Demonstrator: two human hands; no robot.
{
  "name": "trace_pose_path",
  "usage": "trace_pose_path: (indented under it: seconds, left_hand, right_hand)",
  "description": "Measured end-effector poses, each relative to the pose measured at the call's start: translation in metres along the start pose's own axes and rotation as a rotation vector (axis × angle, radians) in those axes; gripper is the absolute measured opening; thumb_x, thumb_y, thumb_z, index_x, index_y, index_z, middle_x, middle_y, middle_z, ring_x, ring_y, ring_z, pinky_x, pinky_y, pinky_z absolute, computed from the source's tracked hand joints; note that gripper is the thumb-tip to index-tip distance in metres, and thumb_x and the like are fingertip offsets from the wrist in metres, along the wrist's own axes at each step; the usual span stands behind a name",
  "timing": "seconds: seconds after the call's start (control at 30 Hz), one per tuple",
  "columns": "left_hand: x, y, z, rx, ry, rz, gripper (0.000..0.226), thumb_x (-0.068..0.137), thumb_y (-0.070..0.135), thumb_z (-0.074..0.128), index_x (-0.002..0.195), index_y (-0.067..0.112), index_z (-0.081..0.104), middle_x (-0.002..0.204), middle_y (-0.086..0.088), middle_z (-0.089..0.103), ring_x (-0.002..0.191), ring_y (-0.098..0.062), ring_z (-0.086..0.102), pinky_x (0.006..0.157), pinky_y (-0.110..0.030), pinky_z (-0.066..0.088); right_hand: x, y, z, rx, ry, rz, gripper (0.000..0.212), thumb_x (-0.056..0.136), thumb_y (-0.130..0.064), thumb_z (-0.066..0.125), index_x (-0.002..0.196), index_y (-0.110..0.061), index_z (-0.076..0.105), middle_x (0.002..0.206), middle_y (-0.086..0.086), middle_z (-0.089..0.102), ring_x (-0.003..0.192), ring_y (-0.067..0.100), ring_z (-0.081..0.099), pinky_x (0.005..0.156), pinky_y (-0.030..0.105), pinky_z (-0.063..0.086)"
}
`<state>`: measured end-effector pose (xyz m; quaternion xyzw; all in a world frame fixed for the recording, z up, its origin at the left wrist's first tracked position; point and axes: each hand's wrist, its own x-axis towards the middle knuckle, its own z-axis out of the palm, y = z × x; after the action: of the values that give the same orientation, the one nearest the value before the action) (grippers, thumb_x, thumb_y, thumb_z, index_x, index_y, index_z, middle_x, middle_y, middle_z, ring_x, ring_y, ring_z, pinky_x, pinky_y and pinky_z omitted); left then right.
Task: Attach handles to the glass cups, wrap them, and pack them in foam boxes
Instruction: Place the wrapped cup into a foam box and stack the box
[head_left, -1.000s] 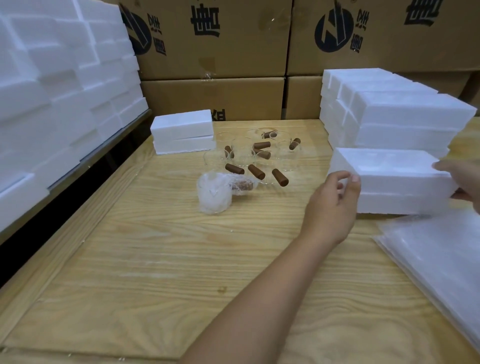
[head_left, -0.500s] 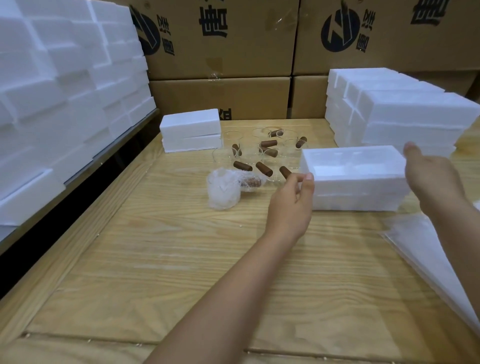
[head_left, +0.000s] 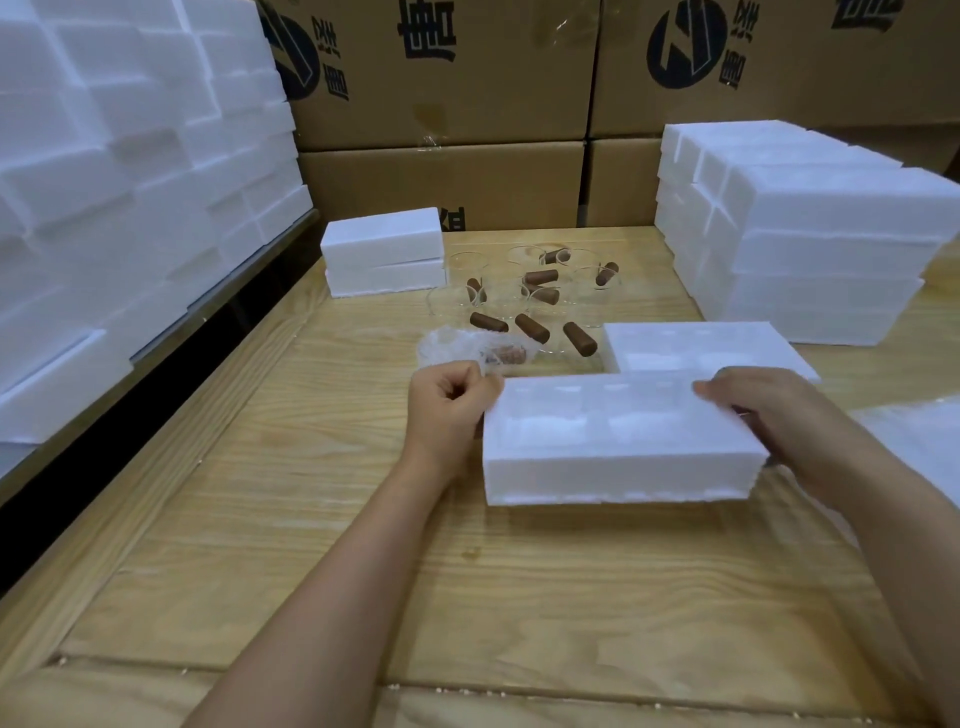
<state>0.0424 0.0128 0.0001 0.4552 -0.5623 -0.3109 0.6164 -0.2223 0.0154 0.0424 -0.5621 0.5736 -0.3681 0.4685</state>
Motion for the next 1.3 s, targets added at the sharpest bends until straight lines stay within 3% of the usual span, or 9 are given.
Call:
trace_pose_path:
  seconds: [0.27, 0.43, 0.5, 0.57, 0.67, 0.73, 0.87, 1.07, 1.3]
  left_hand:
    - [0.000, -0.005, -0.016, 0.209, -0.206, -0.106, 0.034, 0.064, 0.011, 0.057, 0.047, 0.016, 0.028, 0.045, 0.008, 0.021, 0.043, -0.006, 0.021, 0.045, -0.020, 0.020]
    - [0.003, -0.006, -0.025, 0.232, 0.199, 0.149, 0.037, 0.074, 0.033, 0.064, 0.057, 0.022, 0.033, 0.053, 0.013, 0.032, 0.051, -0.005, 0.028, 0.051, -0.018, 0.025]
    - [0.008, -0.008, -0.029, 0.268, 0.289, 0.158, 0.026, 0.069, 0.036, 0.067, 0.082, 0.030, 0.046, 0.085, 0.009, 0.050, 0.074, -0.008, 0.045, 0.067, -0.018, 0.035]
    - [0.014, -0.014, -0.034, 0.359, 0.206, 0.016, 0.067, 0.067, 0.030, 0.078, 0.121, 0.038, 0.039, 0.129, 0.002, 0.041, 0.114, -0.014, 0.044, 0.095, -0.022, 0.035]
    - [0.024, -0.020, -0.035, 0.417, 0.052, -0.195, 0.112, 0.068, 0.021, 0.085, 0.149, 0.036, 0.010, 0.154, -0.001, 0.023, 0.141, -0.022, 0.026, 0.115, -0.043, 0.026]
    - [0.029, -0.026, -0.034, 0.444, 0.009, -0.255, 0.113, 0.069, 0.024, 0.085, 0.152, 0.033, 0.008, 0.153, -0.003, 0.031, 0.139, -0.024, 0.032, 0.111, -0.040, 0.033]
    - [0.030, -0.031, -0.034, 0.440, 0.023, -0.209, 0.075, 0.067, 0.023, 0.085, 0.128, 0.032, 0.043, 0.115, 0.014, 0.055, 0.112, -0.013, 0.055, 0.073, -0.010, 0.040]
    - [0.026, -0.013, -0.022, 0.262, 0.057, -0.010, 0.074, 0.061, 0.009, 0.089, 0.106, 0.047, 0.045, 0.106, 0.028, 0.055, 0.096, 0.023, 0.049, 0.072, 0.001, 0.039]
    - [0.020, 0.010, 0.005, 0.279, -0.021, 0.235, 0.080, 0.060, 0.016, 0.091, 0.121, 0.039, 0.046, 0.115, 0.040, 0.051, 0.108, 0.013, 0.051, 0.081, -0.005, 0.042]
  right_hand:
    - [-0.001, 0.011, 0.004, -0.177, -0.163, 0.171, 0.022, 0.087, -0.022, 0.059, 0.073, -0.005, 0.057, 0.052, 0.007, 0.052, 0.039, 0.022, 0.046, 0.036, 0.022, 0.028]
    - [0.002, -0.006, 0.012, -0.678, 0.332, -0.093, 0.056, 0.082, -0.059, 0.057, 0.056, -0.012, 0.040, 0.049, -0.003, 0.045, 0.049, 0.017, 0.045, 0.048, 0.029, 0.029]
    - [0.007, -0.018, 0.024, -0.670, 0.462, -0.296, 0.046, 0.082, -0.055, 0.057, 0.060, -0.016, 0.047, 0.055, -0.004, 0.051, 0.058, 0.013, 0.049, 0.051, 0.028, 0.032]
    - [0.019, -0.029, 0.046, -0.627, 0.375, -0.426, 0.027, 0.084, -0.044, 0.060, 0.071, -0.021, 0.054, 0.062, -0.004, 0.055, 0.062, 0.014, 0.051, 0.054, 0.028, 0.035]
    - [0.043, -0.040, 0.082, -0.653, 0.102, -0.509, 0.014, 0.089, -0.024, 0.061, 0.101, -0.018, 0.064, 0.087, -0.005, 0.059, 0.073, 0.015, 0.050, 0.067, 0.029, 0.041]
    - [0.060, -0.042, 0.101, -0.655, 0.028, -0.477, 0.026, 0.091, -0.018, 0.057, 0.117, -0.017, 0.061, 0.105, -0.002, 0.060, 0.080, 0.015, 0.050, 0.073, 0.027, 0.041]
    - [0.079, -0.039, 0.116, -0.574, 0.022, -0.372, 0.036, 0.092, -0.022, 0.056, 0.128, -0.018, 0.055, 0.114, 0.004, 0.060, 0.094, 0.019, 0.055, 0.077, 0.026, 0.041]
    - [0.070, -0.040, 0.103, -0.369, -0.058, -0.419, 0.015, 0.091, -0.020, 0.061, 0.105, -0.020, 0.062, 0.084, 0.002, 0.063, 0.077, 0.024, 0.062, 0.075, 0.041, 0.053]
    - [0.042, -0.034, 0.053, -0.095, -0.030, -0.545, 0.030, 0.082, -0.008, 0.071, 0.085, -0.038, 0.066, 0.076, -0.010, 0.068, 0.068, 0.010, 0.061, 0.064, 0.026, 0.053]
